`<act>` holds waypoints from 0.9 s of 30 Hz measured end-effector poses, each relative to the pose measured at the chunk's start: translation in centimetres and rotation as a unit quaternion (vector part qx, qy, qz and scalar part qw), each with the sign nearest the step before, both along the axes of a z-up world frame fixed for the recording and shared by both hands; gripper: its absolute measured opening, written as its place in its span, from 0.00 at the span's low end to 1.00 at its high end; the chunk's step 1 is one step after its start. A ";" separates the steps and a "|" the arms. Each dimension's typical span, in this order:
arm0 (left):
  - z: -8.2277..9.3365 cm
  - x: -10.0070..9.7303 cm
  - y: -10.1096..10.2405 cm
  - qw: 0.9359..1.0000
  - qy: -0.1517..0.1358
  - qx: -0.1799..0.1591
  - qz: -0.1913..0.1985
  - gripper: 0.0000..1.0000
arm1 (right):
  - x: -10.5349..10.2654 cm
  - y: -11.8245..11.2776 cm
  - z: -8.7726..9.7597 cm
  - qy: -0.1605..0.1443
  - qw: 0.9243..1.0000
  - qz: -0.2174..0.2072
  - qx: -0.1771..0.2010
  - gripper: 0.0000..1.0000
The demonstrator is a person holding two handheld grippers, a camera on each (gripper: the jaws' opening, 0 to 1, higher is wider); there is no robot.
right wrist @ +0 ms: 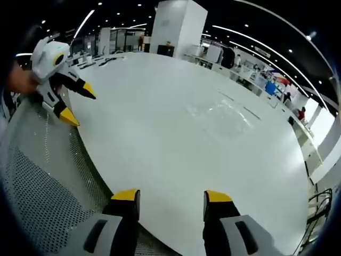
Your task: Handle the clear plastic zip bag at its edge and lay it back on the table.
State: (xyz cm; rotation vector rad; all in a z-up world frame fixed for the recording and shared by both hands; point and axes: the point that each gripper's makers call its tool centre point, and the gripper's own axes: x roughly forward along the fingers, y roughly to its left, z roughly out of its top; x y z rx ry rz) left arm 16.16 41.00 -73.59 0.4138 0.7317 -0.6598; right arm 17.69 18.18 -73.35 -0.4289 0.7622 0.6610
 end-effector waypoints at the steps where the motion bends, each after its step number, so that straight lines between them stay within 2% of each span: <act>1: 0.2 0.0 -0.1 1.000 0.000 -0.006 0.008 0.51 | 0.0 0.0 0.1 0.001 1.000 -0.005 0.004 0.47; 3: 0.9 0.1 0.3 0.999 0.004 -0.030 0.043 0.53 | 0.4 -0.4 0.3 0.008 0.999 -0.029 0.026 0.49; 5: 1.0 0.3 0.8 0.997 0.005 -0.042 0.058 0.54 | 0.5 -0.5 0.4 0.007 0.999 -0.030 0.031 0.49; 8: 1.8 -0.1 1.0 0.996 0.008 -0.052 0.073 0.55 | 0.5 -0.5 0.9 0.006 0.998 -0.038 0.045 0.49; 11: 1.5 -0.1 1.4 0.995 0.007 -0.064 0.082 0.56 | 0.7 -0.6 1.3 0.006 0.997 -0.050 0.061 0.49; 16: 2.6 0.4 2.0 0.985 0.006 -0.117 0.125 0.58 | 0.6 -0.6 2.1 0.001 0.992 -0.072 0.100 0.51; 23: 3.3 0.6 2.0 0.977 0.003 -0.149 0.153 0.62 | 0.2 0.5 3.9 -0.023 0.988 -0.069 0.140 0.56; 27: 3.7 0.6 1.8 0.974 0.000 -0.163 0.159 0.66 | 0.3 0.5 4.2 -0.027 0.985 -0.077 0.153 0.56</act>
